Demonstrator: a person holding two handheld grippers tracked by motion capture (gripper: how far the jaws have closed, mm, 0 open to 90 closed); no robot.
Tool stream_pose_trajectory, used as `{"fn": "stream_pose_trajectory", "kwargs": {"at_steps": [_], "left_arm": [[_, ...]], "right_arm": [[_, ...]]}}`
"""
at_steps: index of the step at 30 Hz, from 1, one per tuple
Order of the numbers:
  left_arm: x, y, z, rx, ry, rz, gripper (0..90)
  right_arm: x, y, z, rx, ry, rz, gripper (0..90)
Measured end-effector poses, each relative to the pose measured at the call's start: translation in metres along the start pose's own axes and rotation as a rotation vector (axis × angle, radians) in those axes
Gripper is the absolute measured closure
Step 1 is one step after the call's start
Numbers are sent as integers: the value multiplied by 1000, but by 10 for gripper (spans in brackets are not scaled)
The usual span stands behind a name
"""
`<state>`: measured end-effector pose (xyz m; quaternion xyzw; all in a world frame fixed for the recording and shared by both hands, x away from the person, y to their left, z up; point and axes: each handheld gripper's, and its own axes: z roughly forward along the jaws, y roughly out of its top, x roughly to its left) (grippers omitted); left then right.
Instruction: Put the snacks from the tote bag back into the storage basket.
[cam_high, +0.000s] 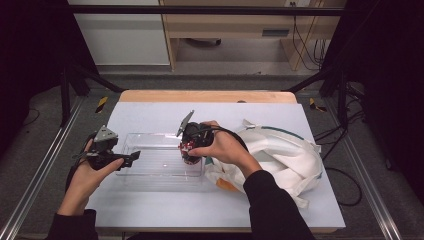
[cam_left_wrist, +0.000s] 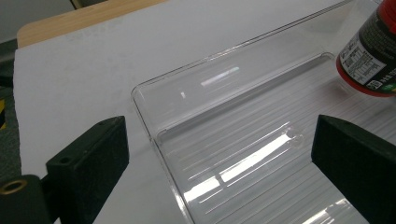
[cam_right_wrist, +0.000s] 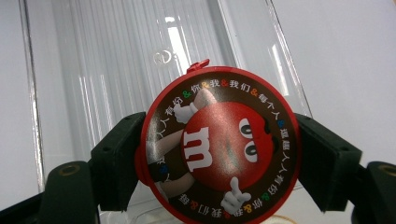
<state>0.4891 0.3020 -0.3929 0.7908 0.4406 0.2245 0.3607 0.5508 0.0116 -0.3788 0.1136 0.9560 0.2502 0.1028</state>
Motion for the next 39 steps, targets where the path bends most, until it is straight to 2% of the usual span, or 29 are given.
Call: {"fn": "stream_pose_trajectory", "kwargs": {"at_steps": [6,11,22,26,39], "left_arm": [[0,0,0,-2,-3,0,39],[0,0,0,-2,-3,1,40],[-1,0,0,-3,-7,3,39],[0,0,0,1,-6,1,39],[-1,0,1,3,-10,4,39]], "right_arm": [[0,-1,2,8,-3,11,248],[0,-2,5,14,-6,-5,248],[3,-3,12,35,-7,-1,247],[3,-3,14,48,-4,-22,247],[5,-4,20,69,-4,-24,247]]}}
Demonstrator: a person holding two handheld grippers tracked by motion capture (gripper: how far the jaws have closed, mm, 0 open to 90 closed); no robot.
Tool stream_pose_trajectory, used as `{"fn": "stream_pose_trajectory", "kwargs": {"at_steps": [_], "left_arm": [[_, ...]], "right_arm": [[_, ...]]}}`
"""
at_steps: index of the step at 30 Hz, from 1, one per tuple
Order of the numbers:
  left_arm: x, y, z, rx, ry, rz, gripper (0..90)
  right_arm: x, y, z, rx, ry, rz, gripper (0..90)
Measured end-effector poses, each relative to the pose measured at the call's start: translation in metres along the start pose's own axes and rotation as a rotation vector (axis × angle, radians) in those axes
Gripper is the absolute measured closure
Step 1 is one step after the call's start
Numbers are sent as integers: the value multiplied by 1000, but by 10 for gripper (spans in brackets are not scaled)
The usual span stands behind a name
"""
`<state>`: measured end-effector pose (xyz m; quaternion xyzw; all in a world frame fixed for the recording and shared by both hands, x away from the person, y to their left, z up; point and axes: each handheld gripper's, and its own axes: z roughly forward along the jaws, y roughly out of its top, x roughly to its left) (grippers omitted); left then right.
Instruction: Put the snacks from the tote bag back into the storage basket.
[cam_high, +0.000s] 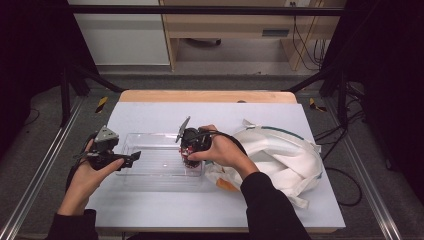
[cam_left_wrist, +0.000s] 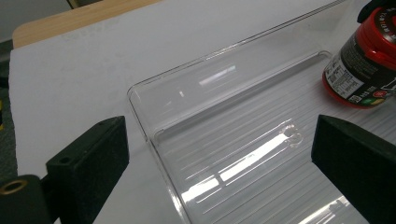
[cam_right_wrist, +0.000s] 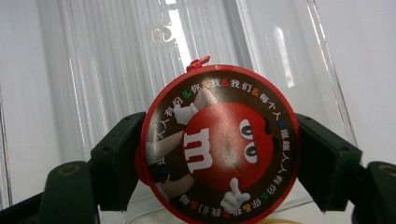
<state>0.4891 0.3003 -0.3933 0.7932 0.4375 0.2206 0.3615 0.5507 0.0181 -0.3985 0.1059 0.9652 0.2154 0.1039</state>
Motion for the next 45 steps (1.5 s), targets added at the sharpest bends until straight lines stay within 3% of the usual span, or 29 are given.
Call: {"fn": "stream_pose_trajectory", "kwargs": {"at_steps": [19,30,33,45], "left_arm": [[0,0,0,4,-2,2,39],[1,-1,1,12,-2,4,39],[1,-1,1,8,-2,2,39],[2,-2,1,12,-1,3,39]], "right_arm": [[0,-1,7,27,9,-19,246],[0,-1,9,26,1,3,240],[-1,-1,8,28,1,24,176],[2,-1,-9,-32,1,46,101]]}}
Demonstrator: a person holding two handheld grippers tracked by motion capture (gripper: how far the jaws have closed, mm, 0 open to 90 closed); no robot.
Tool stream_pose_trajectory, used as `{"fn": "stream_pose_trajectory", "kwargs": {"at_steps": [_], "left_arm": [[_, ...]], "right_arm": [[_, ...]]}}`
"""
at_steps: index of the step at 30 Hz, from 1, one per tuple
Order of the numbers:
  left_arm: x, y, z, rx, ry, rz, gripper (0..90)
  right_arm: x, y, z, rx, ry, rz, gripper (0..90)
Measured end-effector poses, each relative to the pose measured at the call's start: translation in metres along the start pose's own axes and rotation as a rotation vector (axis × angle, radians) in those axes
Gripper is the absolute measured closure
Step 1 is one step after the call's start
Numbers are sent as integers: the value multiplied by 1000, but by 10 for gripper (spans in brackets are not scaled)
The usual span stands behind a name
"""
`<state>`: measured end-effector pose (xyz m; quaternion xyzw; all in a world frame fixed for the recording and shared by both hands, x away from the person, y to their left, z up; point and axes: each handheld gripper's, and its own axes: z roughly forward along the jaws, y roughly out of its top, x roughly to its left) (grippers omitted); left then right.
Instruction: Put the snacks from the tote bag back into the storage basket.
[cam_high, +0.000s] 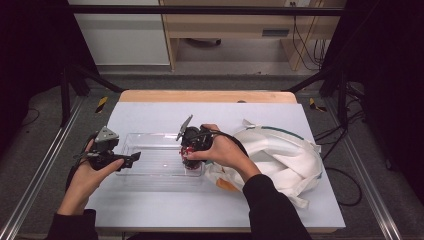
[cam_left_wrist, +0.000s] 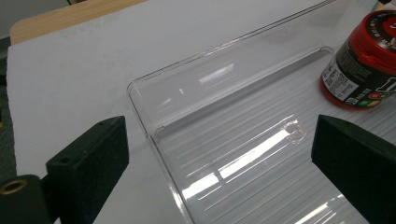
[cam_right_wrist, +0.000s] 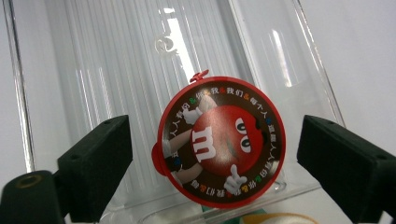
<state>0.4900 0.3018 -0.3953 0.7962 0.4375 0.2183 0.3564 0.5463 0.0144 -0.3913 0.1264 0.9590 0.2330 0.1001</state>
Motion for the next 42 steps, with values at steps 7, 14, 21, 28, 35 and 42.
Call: {"fn": "stream_pose_trajectory", "kwargs": {"at_steps": [7,14,21,28,35,42], "left_arm": [[0,0,-1,-3,-2,-1,39],[0,0,0,3,3,3,39],[-1,0,0,5,5,5,39],[0,-1,0,2,9,5,39],[0,0,-2,-6,17,4,39],[0,0,-2,1,16,13,38]], "right_arm": [[2,-3,-14,-51,-29,27,95],[7,-11,-34,-100,-54,42,90],[6,-25,-52,-138,-79,75,84],[5,-43,-70,-167,-123,119,84],[9,-68,-92,-249,-182,191,84],[14,-101,-111,-286,-247,255,84]]}}
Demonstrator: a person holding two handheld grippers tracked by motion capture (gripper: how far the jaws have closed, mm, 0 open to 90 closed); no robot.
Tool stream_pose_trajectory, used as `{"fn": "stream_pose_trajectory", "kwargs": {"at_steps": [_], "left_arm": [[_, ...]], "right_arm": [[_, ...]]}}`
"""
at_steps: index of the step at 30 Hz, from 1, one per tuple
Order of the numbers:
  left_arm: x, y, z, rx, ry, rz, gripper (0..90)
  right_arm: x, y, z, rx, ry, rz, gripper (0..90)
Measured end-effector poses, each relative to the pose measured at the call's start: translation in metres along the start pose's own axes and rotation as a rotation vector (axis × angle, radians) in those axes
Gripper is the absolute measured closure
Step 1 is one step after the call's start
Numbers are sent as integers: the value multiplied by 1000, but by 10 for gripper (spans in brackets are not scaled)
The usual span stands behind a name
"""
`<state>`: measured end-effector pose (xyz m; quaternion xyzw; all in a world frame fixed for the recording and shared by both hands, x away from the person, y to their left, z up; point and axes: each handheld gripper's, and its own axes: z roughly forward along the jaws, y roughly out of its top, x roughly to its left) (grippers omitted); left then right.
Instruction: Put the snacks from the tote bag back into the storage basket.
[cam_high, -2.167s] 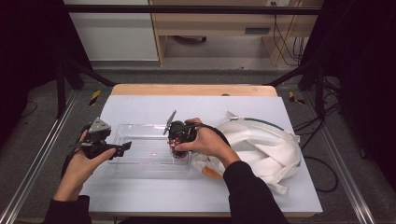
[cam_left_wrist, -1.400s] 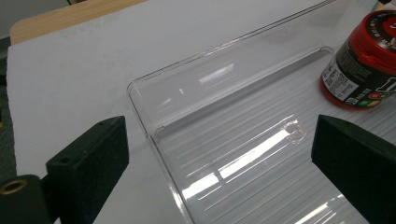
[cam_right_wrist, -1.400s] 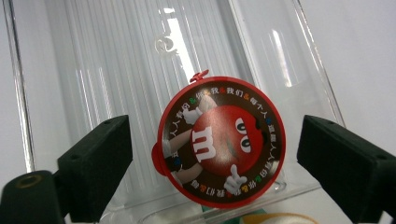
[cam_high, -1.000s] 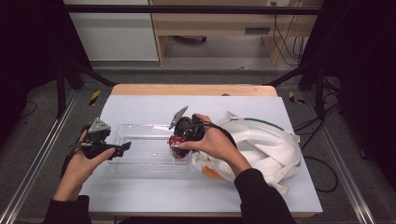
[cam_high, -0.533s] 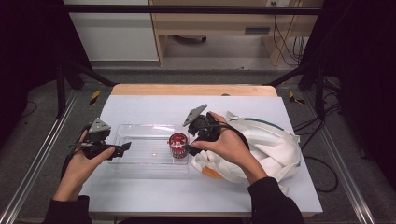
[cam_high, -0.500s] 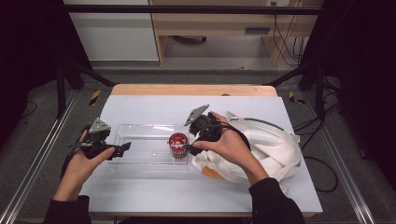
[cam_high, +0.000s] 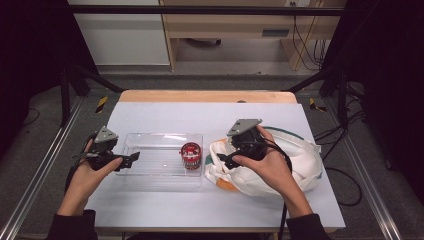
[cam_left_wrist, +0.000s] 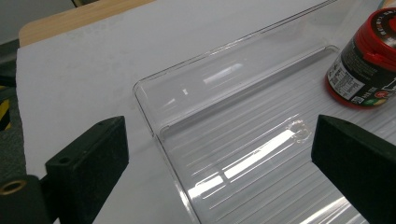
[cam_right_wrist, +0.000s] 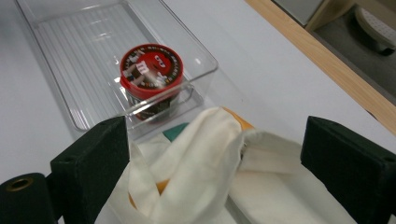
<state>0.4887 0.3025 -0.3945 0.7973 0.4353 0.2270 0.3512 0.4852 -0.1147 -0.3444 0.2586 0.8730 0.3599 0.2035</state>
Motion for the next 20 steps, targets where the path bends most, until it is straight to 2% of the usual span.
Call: {"fn": "stream_pose_trajectory", "kwargs": {"at_steps": [5,9,14,18,20], "left_arm": [[0,0,0,-2,2,2,38],[0,0,0,-1,4,3,38],[-1,0,1,-3,7,3,38],[-1,0,1,-6,9,10,38],[-2,1,2,-11,9,10,38]], "right_arm": [[-4,-21,-16,-14,-54,33,84],[-5,-49,-26,-29,-101,86,85],[-6,-85,-28,-14,-135,149,85],[-6,-104,-27,-64,-158,207,85],[-4,-114,-26,-126,-183,250,89]]}}
